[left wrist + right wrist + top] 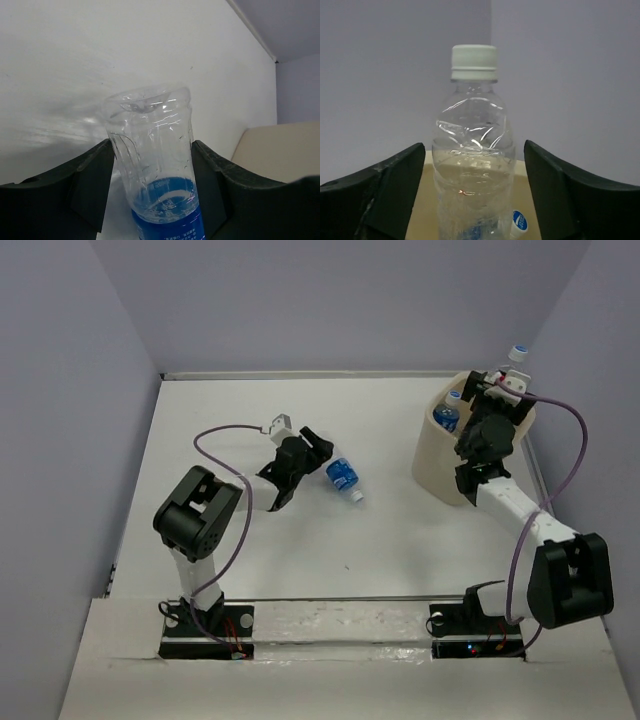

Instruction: Put the plastic bottles in the bin

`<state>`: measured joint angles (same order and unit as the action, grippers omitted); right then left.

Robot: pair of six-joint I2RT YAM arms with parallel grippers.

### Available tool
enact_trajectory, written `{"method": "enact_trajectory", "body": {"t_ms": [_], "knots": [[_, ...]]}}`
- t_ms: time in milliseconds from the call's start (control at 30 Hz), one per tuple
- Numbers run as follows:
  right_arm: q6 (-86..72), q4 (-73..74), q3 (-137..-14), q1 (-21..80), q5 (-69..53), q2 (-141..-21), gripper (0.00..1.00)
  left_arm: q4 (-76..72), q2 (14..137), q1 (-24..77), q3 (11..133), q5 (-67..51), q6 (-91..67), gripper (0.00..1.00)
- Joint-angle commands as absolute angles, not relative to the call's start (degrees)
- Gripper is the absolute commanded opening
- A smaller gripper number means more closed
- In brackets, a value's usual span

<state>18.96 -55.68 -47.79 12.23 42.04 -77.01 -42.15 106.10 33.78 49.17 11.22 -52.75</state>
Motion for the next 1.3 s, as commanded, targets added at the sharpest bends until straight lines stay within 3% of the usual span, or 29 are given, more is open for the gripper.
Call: {"method": "enact_trajectory", "body": {"t_ms": [0,300,500,567,633,700,800,967,1267], "knots": [[6.0,-39.5,-52.3,12.2,39.2,-69.2,0.9,-45.7,96.4,34.0,47.6,11.3,-50.7,0.51],[-7.0,-0.8,-68.1,12.2,27.3,-63.6,0.92,-44.7,84.0,35.9,46.2,12.7,-46.9,0.48],[-14.1,12.4,-70.8,12.2,15.9,-59.8,0.91,-41.9,79.2,41.9,51.4,17.7,-40.7,0.48],[-16.1,12.4,-66.7,12.2,13.1,-55.4,0.83,-41.7,78.8,43.6,53.5,19.4,-38.7,0.48],[-18.9,11.6,-61.3,12.2,9.3,-50.2,0.57,-41.1,79.5,45.8,57.7,20.6,-35.7,0.48],[-21.4,10.4,-57.8,12.2,6.4,-46.6,0.2,-40.8,81.4,47.0,61.9,20.5,-33.8,0.48],[-23.4,10.4,-53.2,12.2,5.6,-40.0,0.02,-40.7,84.3,48.2,66.3,20.4,-32.3,0.48],[-25.7,12.4,-50.1,12.2,6.9,-31.4,0.0,-40.8,89.8,51.8,78.9,20.7,-27.0,0.47],[-25.0,16.6,-52.8,12.2,8.8,-19.5,0.03,-40.7,110.5,55.6,107.2,20.7,-19.8,0.43]]}}
